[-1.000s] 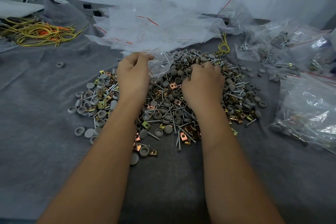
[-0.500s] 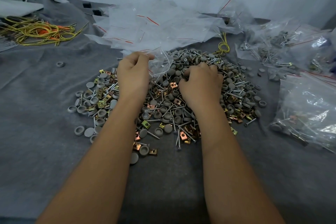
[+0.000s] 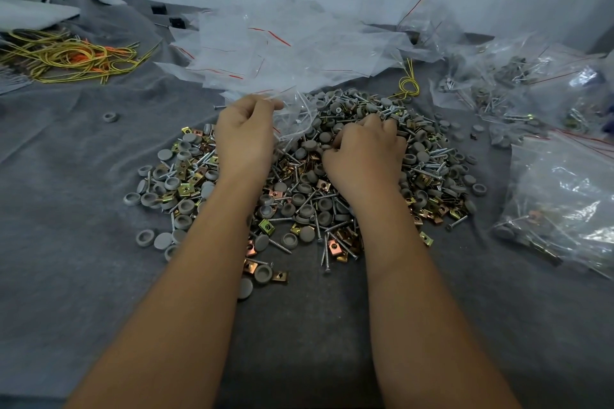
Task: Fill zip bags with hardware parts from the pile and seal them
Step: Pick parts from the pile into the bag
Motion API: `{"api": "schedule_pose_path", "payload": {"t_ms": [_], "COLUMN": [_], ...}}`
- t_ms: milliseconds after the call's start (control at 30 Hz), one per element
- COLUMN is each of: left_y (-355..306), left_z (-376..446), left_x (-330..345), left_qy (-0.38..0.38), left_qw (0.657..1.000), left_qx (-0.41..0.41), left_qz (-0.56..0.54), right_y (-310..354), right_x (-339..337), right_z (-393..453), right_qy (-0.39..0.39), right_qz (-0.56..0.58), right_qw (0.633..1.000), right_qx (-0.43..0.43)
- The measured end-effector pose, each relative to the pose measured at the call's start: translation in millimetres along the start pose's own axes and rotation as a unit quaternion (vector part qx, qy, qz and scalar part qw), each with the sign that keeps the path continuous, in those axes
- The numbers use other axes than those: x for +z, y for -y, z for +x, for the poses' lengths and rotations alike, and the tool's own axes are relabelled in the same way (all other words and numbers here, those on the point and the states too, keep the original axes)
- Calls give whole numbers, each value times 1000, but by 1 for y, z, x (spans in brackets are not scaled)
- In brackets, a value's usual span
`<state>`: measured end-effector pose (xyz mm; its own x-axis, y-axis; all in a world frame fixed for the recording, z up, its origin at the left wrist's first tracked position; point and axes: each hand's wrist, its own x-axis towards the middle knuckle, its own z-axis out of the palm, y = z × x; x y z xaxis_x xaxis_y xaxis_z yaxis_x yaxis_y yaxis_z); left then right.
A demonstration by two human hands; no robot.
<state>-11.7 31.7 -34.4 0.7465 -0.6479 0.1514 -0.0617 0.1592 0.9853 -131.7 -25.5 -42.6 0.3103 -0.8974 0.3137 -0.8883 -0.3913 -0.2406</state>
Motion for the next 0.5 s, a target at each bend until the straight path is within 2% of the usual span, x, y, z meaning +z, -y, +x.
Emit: {"api": "schedule_pose_path", "payload": {"t_ms": [267, 500], "left_y": [2, 3], "left_z": [2, 2], "left_x": [1, 1], "left_qy": [1, 1], "left_qw": [1000, 1000], "left_qx": [-5, -5], "left_qz": [8, 8], "right_y": [-1, 0], "right_x": [-1, 0], "right_z": [-4, -4], "right_qy": [25, -3], "right_qz": [-22, -12], "right_qw": [999, 999], "right_qx": [-41, -32]}}
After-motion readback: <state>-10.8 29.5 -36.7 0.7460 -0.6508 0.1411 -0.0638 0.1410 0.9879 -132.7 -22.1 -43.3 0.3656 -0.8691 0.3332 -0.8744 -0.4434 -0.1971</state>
